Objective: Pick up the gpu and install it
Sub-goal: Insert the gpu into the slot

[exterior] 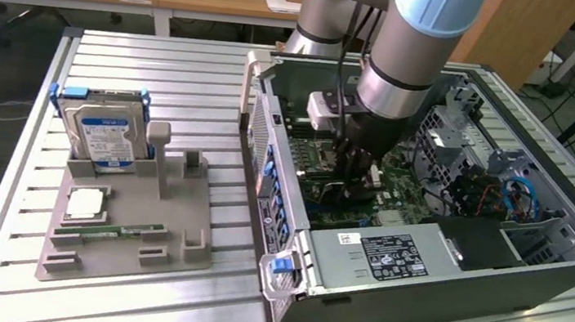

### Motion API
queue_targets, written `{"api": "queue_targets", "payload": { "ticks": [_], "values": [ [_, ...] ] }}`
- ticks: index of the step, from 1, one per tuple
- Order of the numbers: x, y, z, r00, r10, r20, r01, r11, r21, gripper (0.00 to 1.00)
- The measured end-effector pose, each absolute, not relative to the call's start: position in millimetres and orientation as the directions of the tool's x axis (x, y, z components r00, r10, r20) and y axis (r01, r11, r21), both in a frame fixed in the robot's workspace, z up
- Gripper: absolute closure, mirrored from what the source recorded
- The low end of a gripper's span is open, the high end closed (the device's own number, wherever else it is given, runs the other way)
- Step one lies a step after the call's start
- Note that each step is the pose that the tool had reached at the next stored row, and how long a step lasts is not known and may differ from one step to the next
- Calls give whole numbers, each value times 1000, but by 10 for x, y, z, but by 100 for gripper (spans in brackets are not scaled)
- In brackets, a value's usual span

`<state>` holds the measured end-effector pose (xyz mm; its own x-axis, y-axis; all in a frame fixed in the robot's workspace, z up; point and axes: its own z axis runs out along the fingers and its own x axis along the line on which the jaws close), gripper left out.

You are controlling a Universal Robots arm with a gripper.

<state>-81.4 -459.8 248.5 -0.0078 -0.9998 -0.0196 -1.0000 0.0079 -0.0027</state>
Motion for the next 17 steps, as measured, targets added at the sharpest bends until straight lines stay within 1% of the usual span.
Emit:
{"api": "queue_targets", "payload": {
  "ticks": [6, 10, 12, 16, 17],
  "values": [
    [-813, -4592, 2714, -8, -1000, -20, -1000, 8, -3, 55],
    [-814, -4590, 2724, -8, -1000, -19, -1000, 8, -3, 55],
    [-814, -4590, 2724, -8, -1000, -19, -1000, 8, -3, 56],
    [-814, -4590, 2724, -8, -1000, -19, -1000, 8, -3, 80],
    [-814, -4590, 2724, -8, -1000, -19, -1000, 8, -3, 80]
  ]
}}
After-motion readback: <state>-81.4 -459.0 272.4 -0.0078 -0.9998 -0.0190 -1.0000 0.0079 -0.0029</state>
